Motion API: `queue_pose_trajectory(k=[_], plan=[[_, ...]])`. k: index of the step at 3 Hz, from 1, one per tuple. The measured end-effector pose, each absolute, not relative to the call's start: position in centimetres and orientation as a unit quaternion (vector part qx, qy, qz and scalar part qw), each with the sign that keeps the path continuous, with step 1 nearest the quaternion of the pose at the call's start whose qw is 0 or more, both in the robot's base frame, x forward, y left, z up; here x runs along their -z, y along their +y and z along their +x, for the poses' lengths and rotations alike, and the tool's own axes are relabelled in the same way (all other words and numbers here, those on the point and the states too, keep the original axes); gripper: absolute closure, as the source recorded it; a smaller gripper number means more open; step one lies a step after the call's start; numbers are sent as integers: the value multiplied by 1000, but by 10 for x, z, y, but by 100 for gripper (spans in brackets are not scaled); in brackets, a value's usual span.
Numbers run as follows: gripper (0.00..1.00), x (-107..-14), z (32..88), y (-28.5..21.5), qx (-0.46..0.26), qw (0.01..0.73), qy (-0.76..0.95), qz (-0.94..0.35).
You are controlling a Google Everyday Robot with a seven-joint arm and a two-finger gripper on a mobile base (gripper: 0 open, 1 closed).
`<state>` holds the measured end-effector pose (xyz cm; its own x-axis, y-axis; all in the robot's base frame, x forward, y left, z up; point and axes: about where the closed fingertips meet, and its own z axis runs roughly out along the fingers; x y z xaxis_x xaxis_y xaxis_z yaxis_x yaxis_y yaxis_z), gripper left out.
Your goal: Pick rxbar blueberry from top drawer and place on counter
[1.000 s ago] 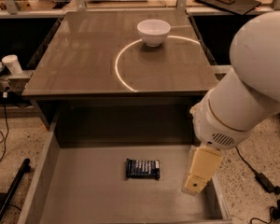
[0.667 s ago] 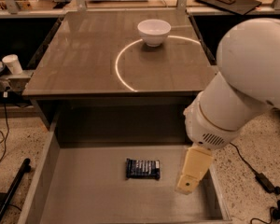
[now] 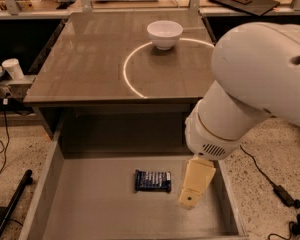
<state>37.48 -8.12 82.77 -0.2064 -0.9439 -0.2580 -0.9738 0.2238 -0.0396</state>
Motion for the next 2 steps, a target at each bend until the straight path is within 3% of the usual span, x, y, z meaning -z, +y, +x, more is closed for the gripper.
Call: queue_pose_trajectory(k=[2], plan=[[0, -809, 391, -83, -72, 126, 775, -615]])
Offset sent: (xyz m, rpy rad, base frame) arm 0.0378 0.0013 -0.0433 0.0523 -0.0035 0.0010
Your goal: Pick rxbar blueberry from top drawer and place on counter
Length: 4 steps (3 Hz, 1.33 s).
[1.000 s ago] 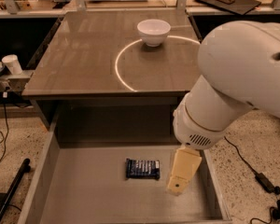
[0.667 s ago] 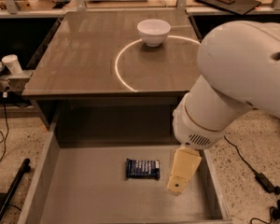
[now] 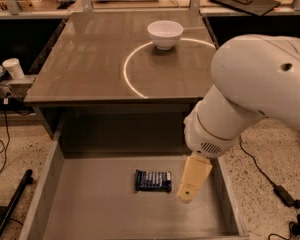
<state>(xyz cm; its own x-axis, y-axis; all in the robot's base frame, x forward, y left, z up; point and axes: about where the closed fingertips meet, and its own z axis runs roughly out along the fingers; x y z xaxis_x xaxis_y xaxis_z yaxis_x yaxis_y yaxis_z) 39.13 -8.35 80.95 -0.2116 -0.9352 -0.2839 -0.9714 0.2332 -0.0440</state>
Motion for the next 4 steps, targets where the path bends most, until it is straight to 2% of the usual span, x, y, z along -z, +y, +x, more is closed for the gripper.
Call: queue_pose_trajectory(k=[3, 4], plan=[[0, -754, 419, -58, -117, 113, 747, -645], [0, -739, 420, -45, -85, 93, 743, -658]])
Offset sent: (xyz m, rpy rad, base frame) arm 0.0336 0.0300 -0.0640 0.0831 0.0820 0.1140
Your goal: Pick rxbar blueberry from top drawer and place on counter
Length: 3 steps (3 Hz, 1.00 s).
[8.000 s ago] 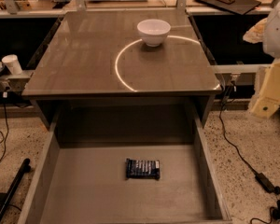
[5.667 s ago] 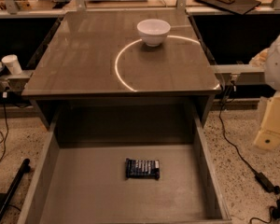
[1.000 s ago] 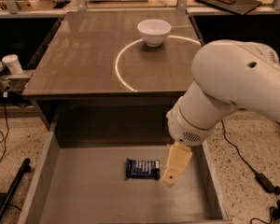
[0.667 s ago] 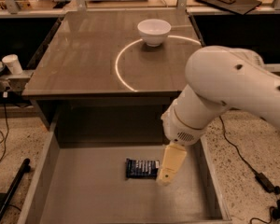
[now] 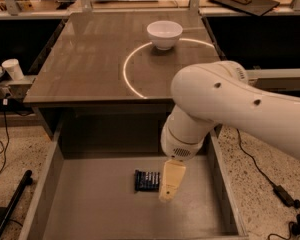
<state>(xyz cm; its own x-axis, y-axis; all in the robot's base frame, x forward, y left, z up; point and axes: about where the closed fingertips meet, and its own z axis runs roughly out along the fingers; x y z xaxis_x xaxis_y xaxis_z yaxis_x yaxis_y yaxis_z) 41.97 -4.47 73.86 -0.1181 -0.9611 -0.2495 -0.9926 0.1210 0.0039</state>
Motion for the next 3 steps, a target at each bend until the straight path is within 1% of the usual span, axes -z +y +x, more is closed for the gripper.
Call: queue_pose_trajectory(k=[1, 3], plan=[[0, -732, 421, -39, -48, 76, 741, -665], [0, -703, 428, -32, -65, 69, 736, -670]])
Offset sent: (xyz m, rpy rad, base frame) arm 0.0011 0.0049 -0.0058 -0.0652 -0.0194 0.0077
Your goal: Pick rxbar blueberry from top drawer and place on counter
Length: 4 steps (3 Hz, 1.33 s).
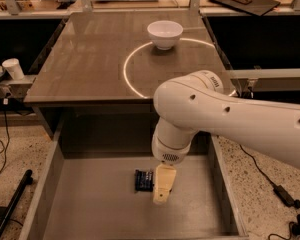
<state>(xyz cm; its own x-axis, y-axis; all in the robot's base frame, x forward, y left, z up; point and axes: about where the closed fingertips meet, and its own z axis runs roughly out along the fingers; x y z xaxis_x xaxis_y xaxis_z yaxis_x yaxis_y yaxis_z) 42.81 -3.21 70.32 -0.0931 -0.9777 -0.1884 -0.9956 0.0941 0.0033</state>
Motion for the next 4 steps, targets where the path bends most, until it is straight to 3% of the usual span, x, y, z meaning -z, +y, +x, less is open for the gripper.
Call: queue_pose_trajectory(k=[4], plan=[[0, -653, 449, -12, -88, 35, 733, -673]])
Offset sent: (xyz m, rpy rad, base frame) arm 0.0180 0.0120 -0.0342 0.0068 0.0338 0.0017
